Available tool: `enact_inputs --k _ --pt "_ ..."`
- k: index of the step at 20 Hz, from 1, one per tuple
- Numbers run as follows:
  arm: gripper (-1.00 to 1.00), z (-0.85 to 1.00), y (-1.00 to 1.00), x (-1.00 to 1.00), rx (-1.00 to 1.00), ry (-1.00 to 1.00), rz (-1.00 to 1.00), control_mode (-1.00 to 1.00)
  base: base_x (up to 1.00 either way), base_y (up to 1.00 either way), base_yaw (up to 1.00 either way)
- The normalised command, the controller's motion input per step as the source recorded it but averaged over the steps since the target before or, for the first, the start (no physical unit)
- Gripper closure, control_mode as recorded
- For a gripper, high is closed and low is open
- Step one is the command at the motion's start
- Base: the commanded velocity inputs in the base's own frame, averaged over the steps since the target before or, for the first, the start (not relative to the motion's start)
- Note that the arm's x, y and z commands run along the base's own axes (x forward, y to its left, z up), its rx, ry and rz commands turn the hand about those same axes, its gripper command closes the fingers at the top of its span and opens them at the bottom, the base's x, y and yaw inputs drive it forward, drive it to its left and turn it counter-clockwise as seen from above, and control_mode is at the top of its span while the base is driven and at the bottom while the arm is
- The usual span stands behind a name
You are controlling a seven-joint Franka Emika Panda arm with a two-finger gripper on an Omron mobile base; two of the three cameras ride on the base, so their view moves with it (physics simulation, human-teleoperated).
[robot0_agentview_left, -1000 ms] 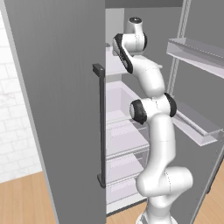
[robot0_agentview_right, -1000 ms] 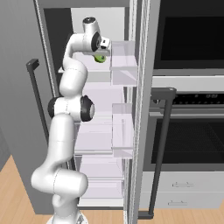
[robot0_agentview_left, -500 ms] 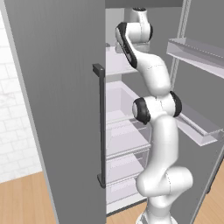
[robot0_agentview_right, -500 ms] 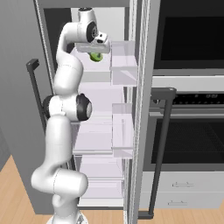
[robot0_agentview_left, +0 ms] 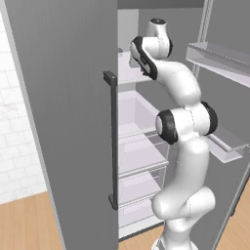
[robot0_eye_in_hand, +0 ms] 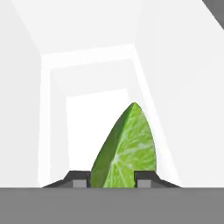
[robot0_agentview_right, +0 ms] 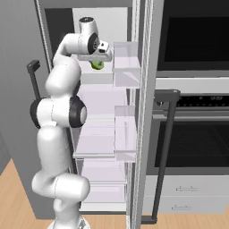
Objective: Grab a lemon wedge from the fridge and one ice cube from the ice bowl, and put them in the glass of lemonade.
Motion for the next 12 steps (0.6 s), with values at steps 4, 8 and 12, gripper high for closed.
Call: enact_inputs --k 4,8,12 --pt "1.0 -0.14 0.0 -0.56 0.01 -0.3 0.04 -1.0 0.0 0.0 0.0" --pt "1.0 0.62 0.0 -1.0 0.01 -0.17 0.03 -1.0 0.0 0.0 0.0" --pt "1.0 0.49 0.0 -1.0 0.0 -0.07 0.05 -1.0 0.0 0.0 0.0"
